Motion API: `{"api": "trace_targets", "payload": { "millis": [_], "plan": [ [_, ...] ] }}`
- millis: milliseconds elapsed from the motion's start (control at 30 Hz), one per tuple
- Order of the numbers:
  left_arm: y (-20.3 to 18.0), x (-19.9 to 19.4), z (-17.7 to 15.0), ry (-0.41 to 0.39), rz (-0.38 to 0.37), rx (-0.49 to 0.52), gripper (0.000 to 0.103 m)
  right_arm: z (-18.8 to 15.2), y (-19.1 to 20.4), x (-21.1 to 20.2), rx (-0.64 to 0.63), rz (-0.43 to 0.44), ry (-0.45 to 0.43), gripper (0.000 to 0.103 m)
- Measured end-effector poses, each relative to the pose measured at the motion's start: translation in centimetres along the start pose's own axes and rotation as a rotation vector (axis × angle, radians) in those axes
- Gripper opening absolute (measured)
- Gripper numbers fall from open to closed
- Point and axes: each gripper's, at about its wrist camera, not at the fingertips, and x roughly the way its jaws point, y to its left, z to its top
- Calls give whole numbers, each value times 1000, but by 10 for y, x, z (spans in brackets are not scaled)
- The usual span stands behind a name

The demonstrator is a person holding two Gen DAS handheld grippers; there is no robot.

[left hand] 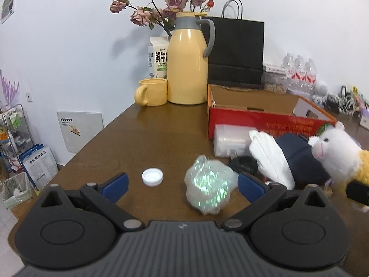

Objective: Organize objects
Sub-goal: 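Grasp the yellow plush toy with the right gripper while the left gripper grasps the clear plastic bag, then carry the plush toy and plastic bag into the box and release both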

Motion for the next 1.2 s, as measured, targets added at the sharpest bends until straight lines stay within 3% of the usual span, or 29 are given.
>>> {"api": "trace_targets", "payload": {
  "millis": [267, 367, 467, 600, 633, 933, 1200],
  "plan": [
    [-7, 31, 0, 26, -28, 19, 103, 5, -5, 10, -8, -15, -5, 92],
    [-10, 38, -2, 50, -58, 23, 97, 5, -5, 13, -12, -13, -1, 92],
    [-11, 46, -4, 81, -74, 27, 84, 5, -6, 18, -13, -10, 8, 92],
    [-14, 54, -7, 123, -84, 42, 53, 4, -5, 21, -17, -6, 14, 93],
    [-14, 55, -9, 126, -84, 49, 51, 4, -5, 22, -17, -6, 14, 93],
    [-18, 42, -6, 76, -106, 77, 46, 4, -4, 20, -26, -5, 6, 93],
    [-32, 30, 39, -36, -152, 78, 46, 31, -2, 20, -63, -2, -71, 93]
  ]
}}
